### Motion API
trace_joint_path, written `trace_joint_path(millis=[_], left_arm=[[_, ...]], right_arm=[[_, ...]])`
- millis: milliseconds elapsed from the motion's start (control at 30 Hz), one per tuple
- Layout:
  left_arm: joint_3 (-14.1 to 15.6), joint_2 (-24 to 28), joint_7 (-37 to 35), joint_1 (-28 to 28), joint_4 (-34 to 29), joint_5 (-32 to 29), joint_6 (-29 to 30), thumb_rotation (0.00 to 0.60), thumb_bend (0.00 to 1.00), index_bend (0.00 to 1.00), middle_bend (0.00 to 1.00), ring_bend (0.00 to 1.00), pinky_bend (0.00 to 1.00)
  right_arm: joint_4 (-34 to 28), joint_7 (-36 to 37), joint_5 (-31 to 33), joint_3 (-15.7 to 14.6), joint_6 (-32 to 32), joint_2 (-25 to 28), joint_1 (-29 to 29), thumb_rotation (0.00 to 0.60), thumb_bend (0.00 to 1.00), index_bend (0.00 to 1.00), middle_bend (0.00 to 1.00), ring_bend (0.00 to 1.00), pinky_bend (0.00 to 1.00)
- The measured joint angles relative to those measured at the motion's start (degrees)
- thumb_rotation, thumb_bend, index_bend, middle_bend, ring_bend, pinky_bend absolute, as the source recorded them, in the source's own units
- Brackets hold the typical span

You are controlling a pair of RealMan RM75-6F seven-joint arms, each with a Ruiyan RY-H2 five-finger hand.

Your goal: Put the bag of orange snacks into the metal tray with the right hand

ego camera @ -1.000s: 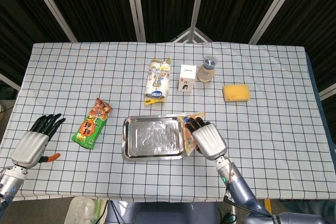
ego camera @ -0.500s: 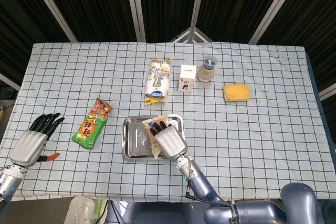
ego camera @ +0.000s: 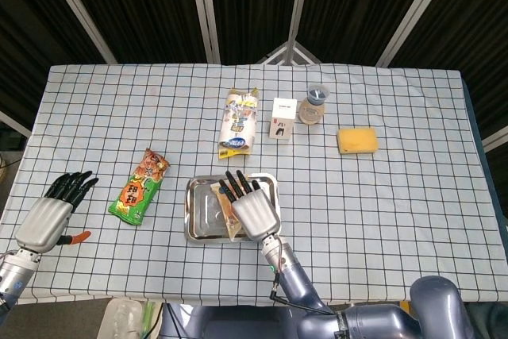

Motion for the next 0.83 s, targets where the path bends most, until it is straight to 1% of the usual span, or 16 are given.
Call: trace_joint_path(millis=[133, 267, 367, 433, 500, 533, 600, 633, 733, 833], left_arm=[[-0.04, -0.09, 0.39, 0.05, -0.06, -0.19, 0.00, 0.600, 0.04, 0.00, 0.00, 0.00, 0.00], [-0.03, -0.09, 0.53, 0.11, -0.10, -0.18, 0.11, 0.600, 0.04, 0.00, 0.00, 0.00, 0.00], [-0.01, -0.20, 0.91, 0.14, -0.15, -0.12, 0.20, 0.600, 0.04, 0.00, 0.00, 0.00, 0.00], [0.02, -0.33, 1.29, 0.15, -0.19, -0.07, 0.20, 0.600, 0.04, 0.00, 0.00, 0.00, 0.00], [0.08, -0.51, 1.88, 0.17, -0.27, 0.00, 0.19, 0.600, 0.04, 0.00, 0.00, 0.00, 0.00], [0.11, -0.60, 2.16, 0.19, -0.32, 0.02, 0.18, 0.600, 0.04, 0.00, 0.00, 0.00, 0.00], [0.15, -0.81, 2.83, 0.23, -0.41, 0.04, 0.20, 0.600, 0.04, 0.00, 0.00, 0.00, 0.00], [0.15, -0.92, 3.14, 0.24, -0.45, 0.04, 0.20, 0.600, 0.04, 0.00, 0.00, 0.00, 0.00], [0.19, -1.30, 4.18, 0.24, -0.72, -0.01, 0.03, 0.600, 0.04, 0.00, 0.00, 0.00, 0.00], [0.43, -1.53, 5.05, 0.20, -1.20, 0.35, -0.12, 0.600, 0.04, 0.00, 0.00, 0.00, 0.00]], right_arm=[[-6.54, -3.14, 0.81, -1.48, 4.27, 4.13, -2.16, 0.600, 0.21, 0.00, 0.00, 0.00, 0.24], [-11.68, -3.75, -0.24, -3.98, 8.53, 10.46, -5.35, 0.600, 0.21, 0.00, 0.00, 0.00, 0.11], [-13.64, -1.22, -3.15, -6.85, 11.39, 16.28, -8.59, 0.600, 0.21, 0.00, 0.00, 0.00, 0.08], [-13.76, 2.60, -5.90, -9.05, 12.96, 19.96, -10.80, 0.600, 0.21, 0.00, 0.00, 0.00, 0.07], [-13.04, 7.19, -8.64, -11.04, 14.44, 22.14, -12.85, 0.600, 0.21, 0.00, 0.00, 0.00, 0.07], [-11.99, 10.80, -10.65, -12.43, 15.74, 23.45, -14.42, 0.600, 0.21, 0.00, 0.00, 0.00, 0.07], [-9.30, 16.67, -13.76, -14.50, 18.42, 25.26, -17.25, 0.600, 0.21, 0.00, 0.00, 0.00, 0.07], [-6.76, 20.71, -15.58, -15.74, 20.66, 26.27, -19.43, 0.600, 0.21, 0.00, 0.00, 0.00, 0.07], [0.12, 30.81, -18.82, -17.96, 25.76, 28.42, -24.48, 0.600, 0.21, 0.00, 0.00, 0.00, 0.07], [4.80, 39.96, -20.37, -18.93, 28.64, 30.84, -28.41, 0.600, 0.21, 0.00, 0.00, 0.00, 0.07]])
